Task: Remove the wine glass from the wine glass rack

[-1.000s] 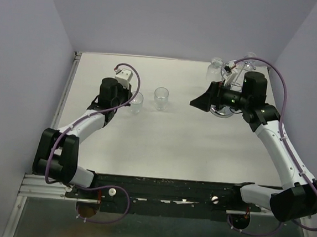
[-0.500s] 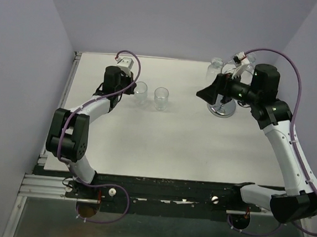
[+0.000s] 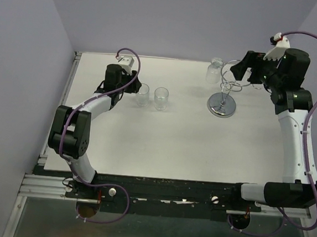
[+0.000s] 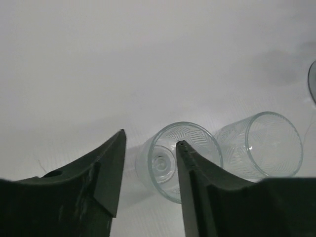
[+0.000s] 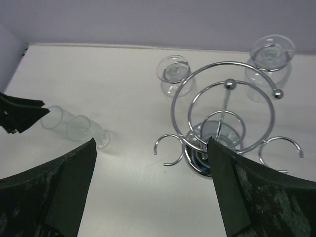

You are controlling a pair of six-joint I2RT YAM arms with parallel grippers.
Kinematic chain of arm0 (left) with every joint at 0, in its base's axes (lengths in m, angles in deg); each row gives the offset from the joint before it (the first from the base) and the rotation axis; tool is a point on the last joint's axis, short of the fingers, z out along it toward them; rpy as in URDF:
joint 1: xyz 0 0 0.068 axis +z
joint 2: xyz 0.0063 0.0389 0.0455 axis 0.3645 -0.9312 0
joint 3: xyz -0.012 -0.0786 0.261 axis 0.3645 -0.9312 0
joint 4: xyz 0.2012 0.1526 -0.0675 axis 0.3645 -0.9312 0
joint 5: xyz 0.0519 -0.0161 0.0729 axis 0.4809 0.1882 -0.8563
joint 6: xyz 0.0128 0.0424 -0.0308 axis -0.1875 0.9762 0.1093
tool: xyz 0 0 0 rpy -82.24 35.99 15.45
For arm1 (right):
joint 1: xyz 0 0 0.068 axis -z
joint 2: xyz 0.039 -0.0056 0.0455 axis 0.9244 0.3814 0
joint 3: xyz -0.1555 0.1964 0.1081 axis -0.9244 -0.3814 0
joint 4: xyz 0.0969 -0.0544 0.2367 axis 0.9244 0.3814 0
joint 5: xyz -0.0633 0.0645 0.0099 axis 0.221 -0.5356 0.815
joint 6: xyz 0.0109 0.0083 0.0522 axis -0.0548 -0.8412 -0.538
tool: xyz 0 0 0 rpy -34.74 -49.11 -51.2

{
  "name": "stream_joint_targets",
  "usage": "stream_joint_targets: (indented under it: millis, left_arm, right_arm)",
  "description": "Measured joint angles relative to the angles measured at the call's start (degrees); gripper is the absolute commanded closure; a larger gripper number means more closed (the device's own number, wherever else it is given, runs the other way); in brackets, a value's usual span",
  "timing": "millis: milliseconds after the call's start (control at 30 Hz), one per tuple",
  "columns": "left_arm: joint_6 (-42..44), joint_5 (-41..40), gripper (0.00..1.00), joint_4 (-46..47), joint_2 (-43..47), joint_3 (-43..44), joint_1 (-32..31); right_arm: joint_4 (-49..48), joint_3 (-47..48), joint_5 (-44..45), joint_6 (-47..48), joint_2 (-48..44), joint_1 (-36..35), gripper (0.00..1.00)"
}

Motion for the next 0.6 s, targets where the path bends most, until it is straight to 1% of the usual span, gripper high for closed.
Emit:
stream_joint_targets:
  millis: [100,200,300,367,467,600]
  left_arm:
    - [-0.02,-0.59,0.25,-0.35,0.09,0.72,0.04]
    - [0.55,-1.64,0.16,-1.18,0.76,1.18,0.33]
    - [2.56,-2.01,0.08,-2.64,3.3,1.38,1.25]
    - [5.03,-1.62,0.02,-3.23,5.29,2.1,1.7]
    - [8.2,1.86,0.01,-3.37,7.96,3.63,2.25]
    - [12.31,12.92,0.01,-3.34,8.98,8.24,1.64]
  right_arm:
    - [0.72,0.98,2.8,0.92,0.76,1.99,0.0]
    - [1.27,1.51,5.4,2.16,0.94,2.1,0.0]
    - [1.57,1.51,7.8,3.28,0.94,2.8,0.0]
    - [1.99,1.55,9.29,3.56,1.01,3.82,0.0]
    - [3.58,3.85,10.19,3.56,2.21,6.16,0.0]
    - [3.87,6.43,10.95,3.78,3.76,8.22,0.0]
